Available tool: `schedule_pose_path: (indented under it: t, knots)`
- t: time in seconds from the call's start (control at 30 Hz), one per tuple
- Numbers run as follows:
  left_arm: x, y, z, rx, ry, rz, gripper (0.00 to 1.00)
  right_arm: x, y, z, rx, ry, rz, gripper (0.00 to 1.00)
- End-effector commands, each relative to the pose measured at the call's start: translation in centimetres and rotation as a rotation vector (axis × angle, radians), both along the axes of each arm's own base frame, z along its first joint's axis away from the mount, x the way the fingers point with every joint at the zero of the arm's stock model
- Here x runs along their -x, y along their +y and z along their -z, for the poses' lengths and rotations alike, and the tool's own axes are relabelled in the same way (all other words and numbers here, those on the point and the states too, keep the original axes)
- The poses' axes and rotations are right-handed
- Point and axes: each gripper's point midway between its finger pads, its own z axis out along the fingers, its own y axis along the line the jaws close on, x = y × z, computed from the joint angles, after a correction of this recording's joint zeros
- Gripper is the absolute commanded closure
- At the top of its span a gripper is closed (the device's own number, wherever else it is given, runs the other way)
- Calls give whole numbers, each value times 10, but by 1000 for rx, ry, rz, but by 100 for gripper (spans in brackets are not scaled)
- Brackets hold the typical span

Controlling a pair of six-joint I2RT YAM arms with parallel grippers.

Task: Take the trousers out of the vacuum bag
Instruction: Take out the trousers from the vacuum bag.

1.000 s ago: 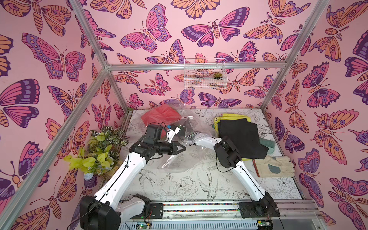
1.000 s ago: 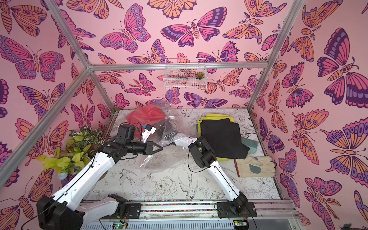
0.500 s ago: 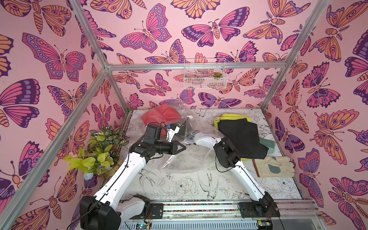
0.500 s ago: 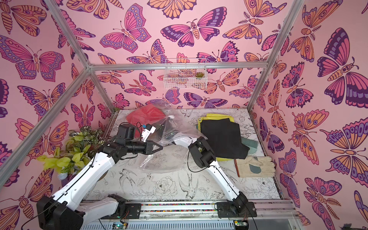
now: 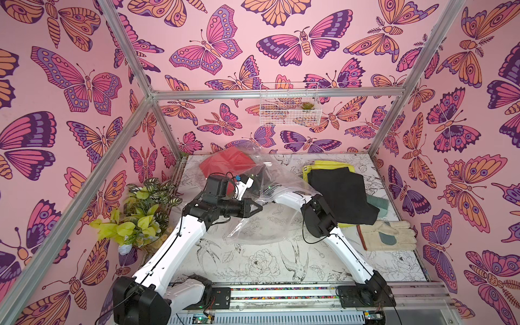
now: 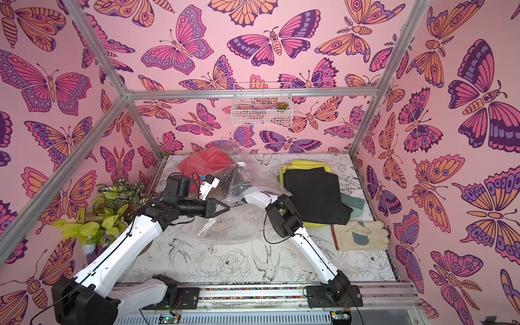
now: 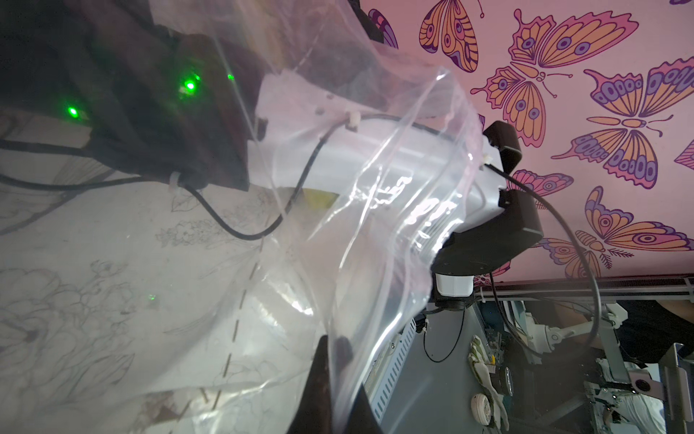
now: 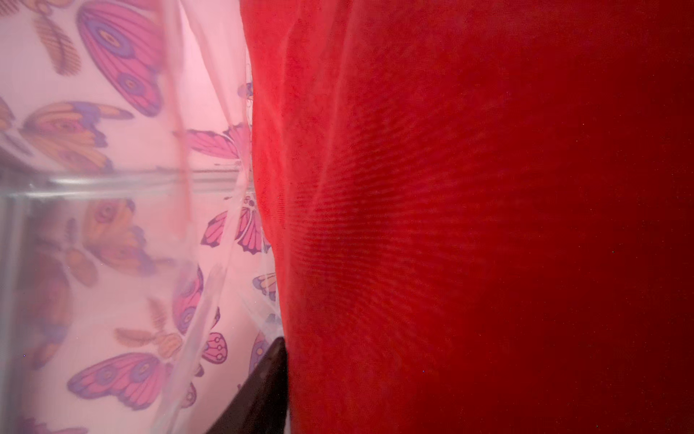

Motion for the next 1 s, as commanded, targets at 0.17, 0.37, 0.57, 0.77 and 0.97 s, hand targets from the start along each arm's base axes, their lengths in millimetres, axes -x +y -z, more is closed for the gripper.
schedule_pose_path:
  t: [0.17, 0.37, 0.57, 0.77, 0.97]
  knots:
    - [10, -1, 7, 14, 47, 21, 100, -24, -11, 1, -74, -43, -15, 85]
    - [8, 1, 3, 8, 26, 5, 100, -17, 0, -55, -165, -180, -110, 99]
    - [6, 3, -6, 8, -3, -12, 100, -3, 7, -115, -272, -317, -210, 100]
    - [4, 4, -24, 18, -54, -26, 100, 12, 9, -160, -394, -405, -279, 100]
    - [0, 9, -27, 14, -65, -56, 100, 34, 8, -199, -483, -475, -340, 100]
